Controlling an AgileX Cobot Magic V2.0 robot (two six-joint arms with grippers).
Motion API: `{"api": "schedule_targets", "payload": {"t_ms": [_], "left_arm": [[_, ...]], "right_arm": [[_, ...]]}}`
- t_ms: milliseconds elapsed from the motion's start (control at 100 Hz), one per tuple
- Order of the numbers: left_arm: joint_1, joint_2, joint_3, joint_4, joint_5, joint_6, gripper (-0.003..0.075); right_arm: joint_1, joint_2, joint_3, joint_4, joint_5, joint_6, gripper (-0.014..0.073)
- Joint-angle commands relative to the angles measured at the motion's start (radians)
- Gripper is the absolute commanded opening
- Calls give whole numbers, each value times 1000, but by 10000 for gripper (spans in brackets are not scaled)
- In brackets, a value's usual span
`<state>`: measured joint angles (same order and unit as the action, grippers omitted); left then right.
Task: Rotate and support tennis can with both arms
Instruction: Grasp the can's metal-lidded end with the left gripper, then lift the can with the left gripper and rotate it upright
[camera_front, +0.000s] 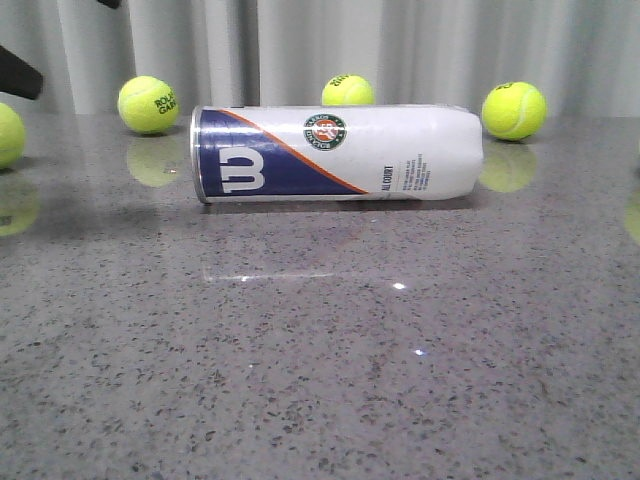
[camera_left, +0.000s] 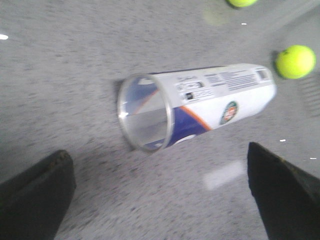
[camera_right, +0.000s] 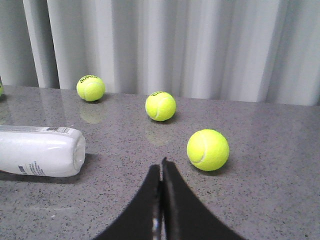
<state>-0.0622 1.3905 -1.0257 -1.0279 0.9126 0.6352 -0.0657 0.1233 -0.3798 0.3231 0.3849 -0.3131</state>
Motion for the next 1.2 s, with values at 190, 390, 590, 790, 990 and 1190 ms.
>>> {"api": "schedule_targets", "payload": {"t_ms": [190,390,590,790,990,1190], "left_arm": [[-33,178,-62,-355,56,205,651],[-128,292,-113,-417,63,238,651],[-203,371,-165,-457,91,243,650],[-211,382,-173,-462,132,244,354],[-178,370,-173,-462,159,283,-21],[-110,253,-173,-431,203,302,-21]], "right_arm": [[-7,10,-24,13,-83,-5,-68],[-7,10,-24,13,-83,-5,-68],[-7,10,-24,13,-83,-5,-68],[-7,10,-24,13,-82,-5,-68],[-7,10,-24,13,-82,-5,-68],[-7,10,-24,13,-82,-5,-68]]}}
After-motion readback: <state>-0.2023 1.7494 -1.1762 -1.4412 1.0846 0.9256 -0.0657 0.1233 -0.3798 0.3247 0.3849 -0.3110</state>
